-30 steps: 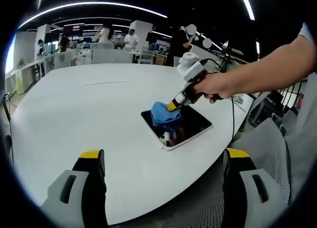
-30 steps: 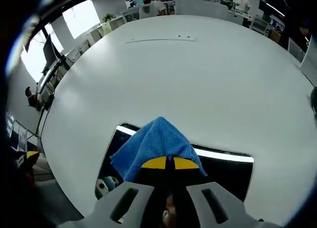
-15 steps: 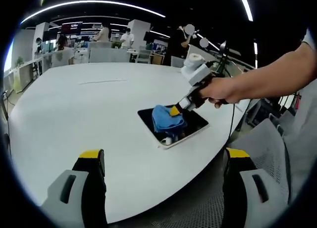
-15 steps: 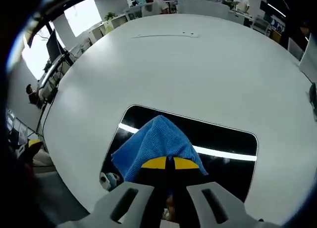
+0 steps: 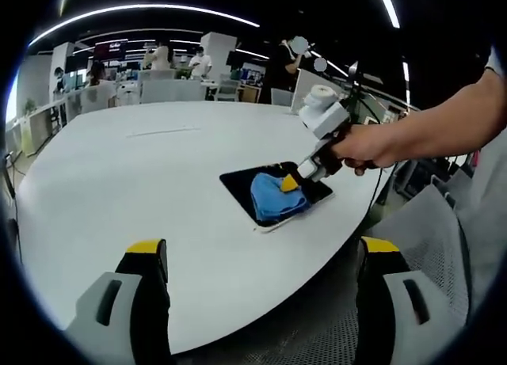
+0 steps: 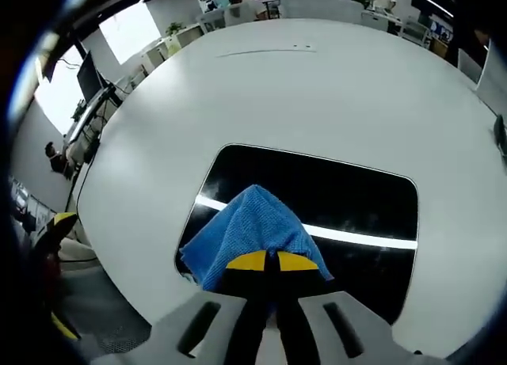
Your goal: Wipe the mirror surface with the cleaning cloth until all visible marks leave the cleaned area.
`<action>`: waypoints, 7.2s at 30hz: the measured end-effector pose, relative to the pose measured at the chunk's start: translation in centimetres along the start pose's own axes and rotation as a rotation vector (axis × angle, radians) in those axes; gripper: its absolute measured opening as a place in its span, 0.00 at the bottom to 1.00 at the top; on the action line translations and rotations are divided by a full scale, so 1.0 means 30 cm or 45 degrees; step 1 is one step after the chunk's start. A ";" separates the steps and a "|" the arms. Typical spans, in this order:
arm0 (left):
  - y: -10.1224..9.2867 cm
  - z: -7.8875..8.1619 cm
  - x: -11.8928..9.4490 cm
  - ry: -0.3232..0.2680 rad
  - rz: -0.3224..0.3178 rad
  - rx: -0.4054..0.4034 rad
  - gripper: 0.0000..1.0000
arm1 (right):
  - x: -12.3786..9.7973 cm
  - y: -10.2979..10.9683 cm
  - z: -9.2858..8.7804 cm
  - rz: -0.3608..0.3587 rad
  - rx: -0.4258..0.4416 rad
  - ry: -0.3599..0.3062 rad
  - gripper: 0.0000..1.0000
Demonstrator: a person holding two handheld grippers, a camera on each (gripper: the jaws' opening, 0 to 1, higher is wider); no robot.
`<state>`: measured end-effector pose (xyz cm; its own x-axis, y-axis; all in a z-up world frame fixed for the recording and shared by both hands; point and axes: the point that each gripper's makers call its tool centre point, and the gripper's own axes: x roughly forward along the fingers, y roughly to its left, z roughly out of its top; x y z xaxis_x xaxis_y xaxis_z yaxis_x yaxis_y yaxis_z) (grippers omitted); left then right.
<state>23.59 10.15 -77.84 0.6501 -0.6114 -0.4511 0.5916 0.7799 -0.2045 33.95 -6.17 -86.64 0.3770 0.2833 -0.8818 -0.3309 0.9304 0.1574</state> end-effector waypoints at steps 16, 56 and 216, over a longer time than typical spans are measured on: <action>0.010 -0.024 0.003 0.041 0.014 0.045 0.99 | -0.019 0.028 -0.051 0.021 0.021 0.027 0.00; 0.012 -0.019 -0.004 0.033 0.022 0.039 0.99 | -0.071 -0.036 -0.118 0.040 0.038 0.045 0.00; 0.029 -0.007 0.006 -0.008 0.008 0.065 0.99 | 0.003 -0.318 0.124 -0.178 0.136 -0.074 0.00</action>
<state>24.12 10.74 -78.29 0.6569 -0.6072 -0.4469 0.6106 0.7762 -0.1570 40.35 -14.17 -86.58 0.4630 0.1598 -0.8718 -0.1797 0.9801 0.0842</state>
